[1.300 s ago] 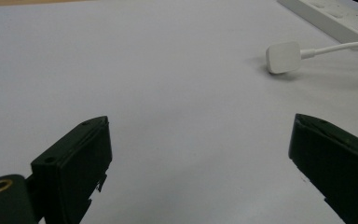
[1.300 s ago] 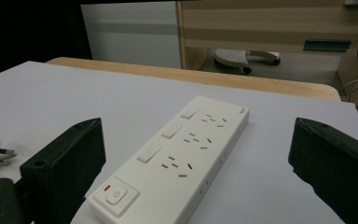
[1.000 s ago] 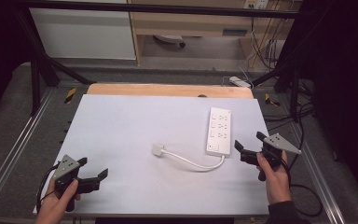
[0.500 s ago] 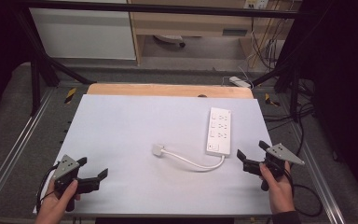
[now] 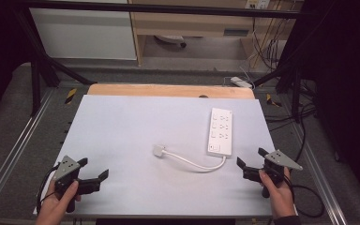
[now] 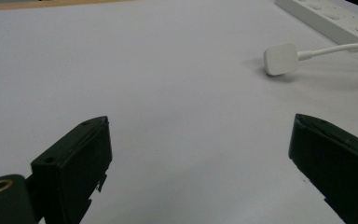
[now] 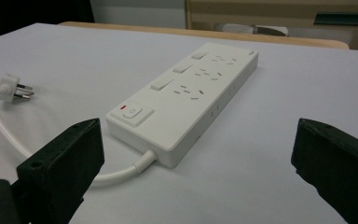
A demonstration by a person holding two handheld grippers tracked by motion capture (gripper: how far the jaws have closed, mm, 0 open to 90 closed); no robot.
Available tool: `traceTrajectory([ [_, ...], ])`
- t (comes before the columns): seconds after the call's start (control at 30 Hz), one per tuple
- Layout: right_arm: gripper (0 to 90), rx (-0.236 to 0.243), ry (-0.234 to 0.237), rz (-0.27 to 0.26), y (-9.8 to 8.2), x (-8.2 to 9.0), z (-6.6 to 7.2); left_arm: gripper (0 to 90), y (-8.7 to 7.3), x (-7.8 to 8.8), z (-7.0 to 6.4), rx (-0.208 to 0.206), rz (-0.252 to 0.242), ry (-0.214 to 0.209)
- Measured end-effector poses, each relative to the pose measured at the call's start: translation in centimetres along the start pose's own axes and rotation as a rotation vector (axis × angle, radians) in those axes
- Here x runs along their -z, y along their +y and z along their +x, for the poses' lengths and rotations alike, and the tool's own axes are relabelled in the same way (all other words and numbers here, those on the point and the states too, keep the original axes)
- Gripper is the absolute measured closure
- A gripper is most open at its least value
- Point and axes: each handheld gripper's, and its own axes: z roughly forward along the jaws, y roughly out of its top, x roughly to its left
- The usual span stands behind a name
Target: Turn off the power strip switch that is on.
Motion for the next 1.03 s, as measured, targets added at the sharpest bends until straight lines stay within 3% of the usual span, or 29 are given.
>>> traceTrajectory([
  [0.6, 2.7, 0.04, 0.062, 0.052, -0.6, -1.4, 1.5, 5.8, 0.0, 0.0, -0.1, -0.001, -0.002, -0.001],
  [0.87, 2.8, 0.073, 0.1, 0.104, -0.8, -2.7, 2.6, 5.9, 0.0, 0.0, -0.1, -0.007, 0.002, -0.001],
  [1.03, 3.5, 0.089, 0.067, 0.173, -1.0, -3.3, 2.8, 5.8, 0.0, 0.0, -0.1, -0.009, 0.001, -0.002],
])
